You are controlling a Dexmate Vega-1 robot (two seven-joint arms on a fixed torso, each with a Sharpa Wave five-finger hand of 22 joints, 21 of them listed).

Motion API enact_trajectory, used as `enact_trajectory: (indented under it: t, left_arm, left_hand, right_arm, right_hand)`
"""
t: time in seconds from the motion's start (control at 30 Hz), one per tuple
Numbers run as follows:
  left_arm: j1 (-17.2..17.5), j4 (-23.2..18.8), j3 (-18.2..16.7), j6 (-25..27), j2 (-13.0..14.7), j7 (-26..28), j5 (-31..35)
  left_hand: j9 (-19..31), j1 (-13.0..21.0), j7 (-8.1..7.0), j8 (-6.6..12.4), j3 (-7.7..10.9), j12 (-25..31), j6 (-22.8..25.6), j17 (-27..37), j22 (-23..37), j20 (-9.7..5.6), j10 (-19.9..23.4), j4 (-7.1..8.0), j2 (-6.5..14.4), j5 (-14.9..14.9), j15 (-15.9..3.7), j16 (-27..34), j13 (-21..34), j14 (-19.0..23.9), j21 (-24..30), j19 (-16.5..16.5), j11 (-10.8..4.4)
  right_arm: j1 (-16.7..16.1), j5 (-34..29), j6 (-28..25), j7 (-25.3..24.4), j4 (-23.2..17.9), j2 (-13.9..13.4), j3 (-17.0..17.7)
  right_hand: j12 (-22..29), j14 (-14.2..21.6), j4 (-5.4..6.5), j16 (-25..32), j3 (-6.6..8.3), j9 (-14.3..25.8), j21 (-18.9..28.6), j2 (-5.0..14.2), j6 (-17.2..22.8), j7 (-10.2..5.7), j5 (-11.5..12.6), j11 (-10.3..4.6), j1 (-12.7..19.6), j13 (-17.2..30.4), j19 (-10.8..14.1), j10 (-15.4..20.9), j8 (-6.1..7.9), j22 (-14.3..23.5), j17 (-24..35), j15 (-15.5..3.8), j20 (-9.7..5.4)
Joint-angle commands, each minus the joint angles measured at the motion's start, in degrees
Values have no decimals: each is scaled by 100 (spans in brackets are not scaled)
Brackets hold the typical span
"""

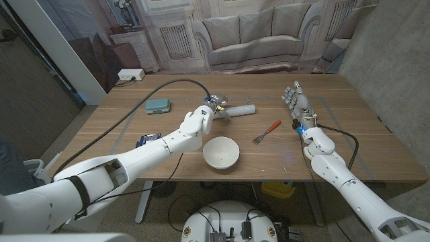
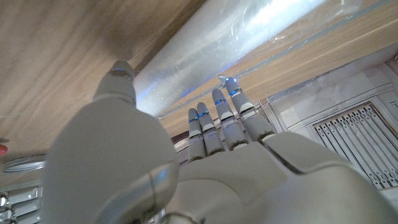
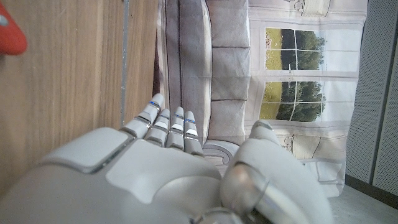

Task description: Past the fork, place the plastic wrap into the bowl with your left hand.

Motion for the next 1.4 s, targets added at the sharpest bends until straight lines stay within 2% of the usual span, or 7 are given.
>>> enact_trajectory:
  t: [0.03, 0.5, 0.9, 1.07, 1.13, 1.33, 1.4]
  left_arm:
    - [-37, 119, 41, -96, -45, 91, -228]
    - [-17, 214, 54, -208, -70, 322, -395]
    - [103, 415, 27, -404, -176, 993, -436]
    - [127, 529, 26, -495, -222, 1209, -457]
    - [125, 589, 32, -532, -250, 1262, -476]
    - [85, 815, 71, -643, -367, 1395, -536]
    - [82, 848, 63, -686, -381, 1446, -571]
  left_hand:
    - [17, 148, -37, 78, -15, 49, 240, 7, 2, -29, 196, -33, 22, -39, -430, 47, 26, 199, 59, 193, -40]
    - [9, 408, -62, 193, -11, 108, 780, -5, -9, -143, 711, -38, 145, -74, -576, 101, 15, 713, 131, 595, -138]
    - [-32, 909, -192, 432, 52, 155, 2017, -27, -3, -321, 1638, -74, 368, -225, -841, 119, -10, 1562, 247, 1174, -263]
    - [-57, 1062, -285, 439, 73, 151, 2349, -29, 2, -362, 1964, -73, 423, -317, -937, 104, -18, 1841, 302, 1367, -316]
    - [-65, 1131, -245, 450, 84, 129, 2538, -30, 3, -416, 2081, -72, 450, -365, -956, 94, -20, 1972, 317, 1427, -370]
    - [-84, 1376, -280, 424, 152, 113, 2933, -30, 0, -479, 2488, -104, 522, -501, -995, 67, -25, 2349, 410, 1711, -348]
    - [-89, 1514, -292, 410, 201, 58, 3156, -25, -3, -497, 2592, -113, 567, -576, -1002, 53, -24, 2554, 449, 1832, -273]
  right_arm:
    - [62, 12, 37, 53, 68, 36, -18]
    - [118, 48, 54, 104, 179, 79, -17]
    - [144, 69, 59, 130, 235, 93, -10]
    - [143, 62, 38, 120, 233, 83, -13]
    - [144, 63, 29, 114, 232, 78, -11]
    - [147, 43, -14, 88, 182, 44, -13]
    - [145, 37, -27, 74, 166, 37, -13]
  right_hand:
    - [-14, 29, -15, -16, -11, 14, -28, 21, 50, 15, -1, 17, 12, 5, 65, 24, -14, 23, 14, 22, -51]
    - [-14, 29, -21, -19, -15, 14, -55, 25, 51, 9, 0, 18, 12, 5, 72, 31, -16, 24, 14, 27, -43]
    - [-17, 29, -28, -20, -18, 14, -78, 29, 53, 13, 1, 11, 15, 6, 77, 28, -17, 25, 13, 32, -43]
    - [-21, 30, -28, -20, -20, 14, -87, 31, 53, 7, 0, 16, 13, 6, 80, 22, -18, 26, 13, 32, -41]
    - [-21, 29, -30, -21, -20, 14, -90, 31, 55, 7, 0, 15, 14, 6, 81, 21, -17, 26, 13, 32, -41]
    - [-22, 26, -30, -22, -22, 14, -102, 34, 57, 13, 0, 21, 11, 6, 82, 21, -17, 26, 14, 35, -41]
    - [-22, 25, -32, -23, -23, 14, -107, 33, 58, 12, 0, 22, 11, 6, 81, 22, -17, 27, 13, 35, -41]
